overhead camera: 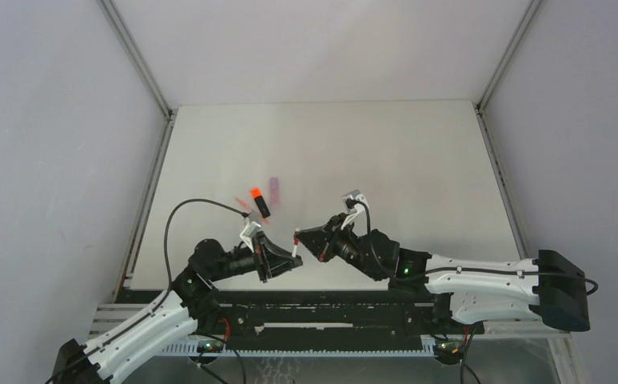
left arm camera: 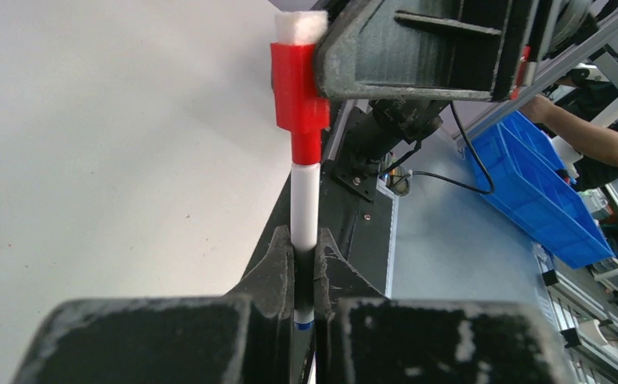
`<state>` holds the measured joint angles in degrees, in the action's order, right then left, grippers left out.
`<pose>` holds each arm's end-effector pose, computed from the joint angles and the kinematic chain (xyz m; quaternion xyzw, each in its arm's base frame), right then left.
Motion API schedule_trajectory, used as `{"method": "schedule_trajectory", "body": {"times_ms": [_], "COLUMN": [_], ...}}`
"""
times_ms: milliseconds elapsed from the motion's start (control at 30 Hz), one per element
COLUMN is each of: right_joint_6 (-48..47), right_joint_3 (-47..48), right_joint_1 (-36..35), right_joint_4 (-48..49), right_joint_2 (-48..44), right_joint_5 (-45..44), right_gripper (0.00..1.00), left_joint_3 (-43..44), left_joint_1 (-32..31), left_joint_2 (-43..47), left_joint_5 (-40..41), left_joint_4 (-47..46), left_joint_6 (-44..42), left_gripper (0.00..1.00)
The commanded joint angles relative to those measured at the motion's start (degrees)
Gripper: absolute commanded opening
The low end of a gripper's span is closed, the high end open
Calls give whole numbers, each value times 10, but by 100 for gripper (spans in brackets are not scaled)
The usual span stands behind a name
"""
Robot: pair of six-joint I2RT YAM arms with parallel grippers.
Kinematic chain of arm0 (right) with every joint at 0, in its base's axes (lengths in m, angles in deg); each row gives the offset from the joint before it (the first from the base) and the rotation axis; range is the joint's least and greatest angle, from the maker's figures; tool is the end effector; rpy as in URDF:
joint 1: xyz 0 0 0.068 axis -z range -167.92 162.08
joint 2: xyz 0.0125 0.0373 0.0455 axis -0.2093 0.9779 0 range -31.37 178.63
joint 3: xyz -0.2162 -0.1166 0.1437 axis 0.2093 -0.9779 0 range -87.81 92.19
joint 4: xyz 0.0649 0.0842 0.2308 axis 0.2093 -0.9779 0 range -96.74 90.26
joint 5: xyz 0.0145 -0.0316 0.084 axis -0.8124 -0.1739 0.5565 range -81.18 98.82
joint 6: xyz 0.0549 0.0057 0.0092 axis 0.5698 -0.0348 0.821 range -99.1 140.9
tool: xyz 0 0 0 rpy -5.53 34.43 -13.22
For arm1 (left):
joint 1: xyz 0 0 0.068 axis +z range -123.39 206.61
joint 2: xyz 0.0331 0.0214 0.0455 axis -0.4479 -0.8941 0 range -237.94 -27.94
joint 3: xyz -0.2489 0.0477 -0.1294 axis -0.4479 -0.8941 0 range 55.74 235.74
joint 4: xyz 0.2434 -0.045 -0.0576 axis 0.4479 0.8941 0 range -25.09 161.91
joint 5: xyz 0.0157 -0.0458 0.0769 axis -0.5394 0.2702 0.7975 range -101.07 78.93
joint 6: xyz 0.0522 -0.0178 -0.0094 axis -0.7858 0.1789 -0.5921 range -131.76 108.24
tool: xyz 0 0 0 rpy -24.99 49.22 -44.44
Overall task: Insert the pens into the pen caps
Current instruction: Press the pen cap onto the pen.
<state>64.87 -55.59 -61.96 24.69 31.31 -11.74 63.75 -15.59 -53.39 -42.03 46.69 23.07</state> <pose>0.0785 0.2247 0.2788 -0.0745 0.7373 0.4959 0.4526 0.0771 -0.0967 0.2197 0.2331 0.6632 -0.5739 0.4201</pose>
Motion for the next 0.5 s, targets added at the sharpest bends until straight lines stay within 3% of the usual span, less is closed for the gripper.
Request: {"method": "schedule_trajectory", "body": {"times_ms": [0, 100, 300, 467], "right_joint_6": [-44, -92, -148, -164], "right_joint_3": [29, 75, 128, 134], "right_joint_1": [-54, -37, -17, 35], "right_joint_4": [-171, -196, -277, -300], "right_joint_2": [0, -16, -72, -110], "right_joint_5": [187, 196, 194, 225], "right_gripper": [0, 6, 51, 62], "left_joint_3": [53, 17, -17, -23], "left_joint_1": [31, 30, 30, 30], "left_joint_2": [-15, -26, -5, 3], "left_joint_5": [91, 77, 66, 44], "left_joint_4": [-203, -211, -164, -139], "left_joint_6": [-54, -80, -115, -141], "left_gripper": [0, 0, 0, 0]}}
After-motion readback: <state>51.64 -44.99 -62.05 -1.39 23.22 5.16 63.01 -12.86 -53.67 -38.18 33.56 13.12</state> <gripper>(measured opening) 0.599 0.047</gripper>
